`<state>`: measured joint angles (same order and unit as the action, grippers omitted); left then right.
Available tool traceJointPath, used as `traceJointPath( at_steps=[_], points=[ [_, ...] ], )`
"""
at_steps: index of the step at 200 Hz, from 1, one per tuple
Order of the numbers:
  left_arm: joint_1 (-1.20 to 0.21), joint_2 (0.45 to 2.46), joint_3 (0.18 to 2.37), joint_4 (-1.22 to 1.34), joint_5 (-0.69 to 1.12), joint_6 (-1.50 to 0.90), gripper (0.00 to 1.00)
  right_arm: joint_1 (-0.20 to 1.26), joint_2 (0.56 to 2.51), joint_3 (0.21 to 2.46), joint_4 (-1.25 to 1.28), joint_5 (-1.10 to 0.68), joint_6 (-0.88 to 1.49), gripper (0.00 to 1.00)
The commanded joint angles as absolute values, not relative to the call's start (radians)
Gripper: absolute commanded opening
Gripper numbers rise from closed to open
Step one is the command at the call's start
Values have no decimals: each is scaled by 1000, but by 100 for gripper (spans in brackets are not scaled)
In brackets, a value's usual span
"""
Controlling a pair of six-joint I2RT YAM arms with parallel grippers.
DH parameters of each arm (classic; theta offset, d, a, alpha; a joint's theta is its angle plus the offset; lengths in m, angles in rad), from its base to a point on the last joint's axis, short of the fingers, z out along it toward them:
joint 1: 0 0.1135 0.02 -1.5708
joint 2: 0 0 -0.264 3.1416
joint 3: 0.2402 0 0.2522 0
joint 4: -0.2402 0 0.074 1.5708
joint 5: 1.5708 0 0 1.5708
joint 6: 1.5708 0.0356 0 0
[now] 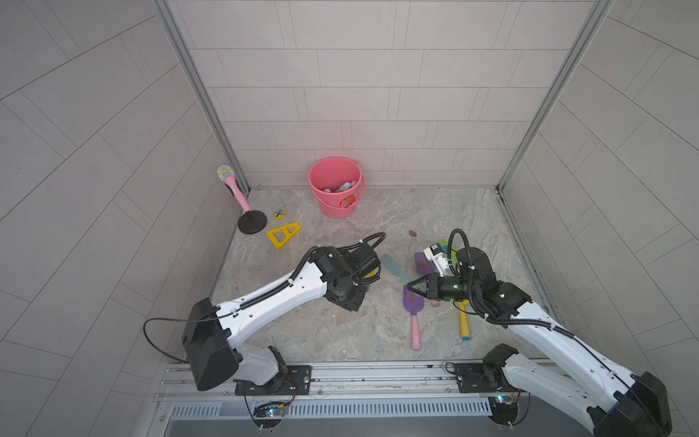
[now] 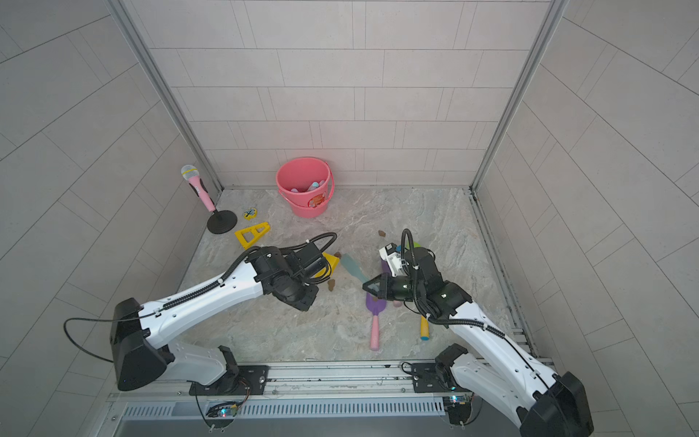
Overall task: Brush the soil off the hand trowel and place it into the bucket
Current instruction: Brush off the soil from the hand trowel.
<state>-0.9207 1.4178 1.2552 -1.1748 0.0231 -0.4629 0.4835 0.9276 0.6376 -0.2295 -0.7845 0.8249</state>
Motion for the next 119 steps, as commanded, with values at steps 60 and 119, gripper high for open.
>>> traceJointPath(
  at_steps=[60, 119],
  points=[
    [-920, 1465, 1294, -1210, 11, -389, 0, 502, 1123, 706, -124, -1055, 772, 0],
    [-919, 1453, 1281, -1178, 33, -406, 0, 518, 1204, 741, -149, -1045, 736, 0]
  ],
)
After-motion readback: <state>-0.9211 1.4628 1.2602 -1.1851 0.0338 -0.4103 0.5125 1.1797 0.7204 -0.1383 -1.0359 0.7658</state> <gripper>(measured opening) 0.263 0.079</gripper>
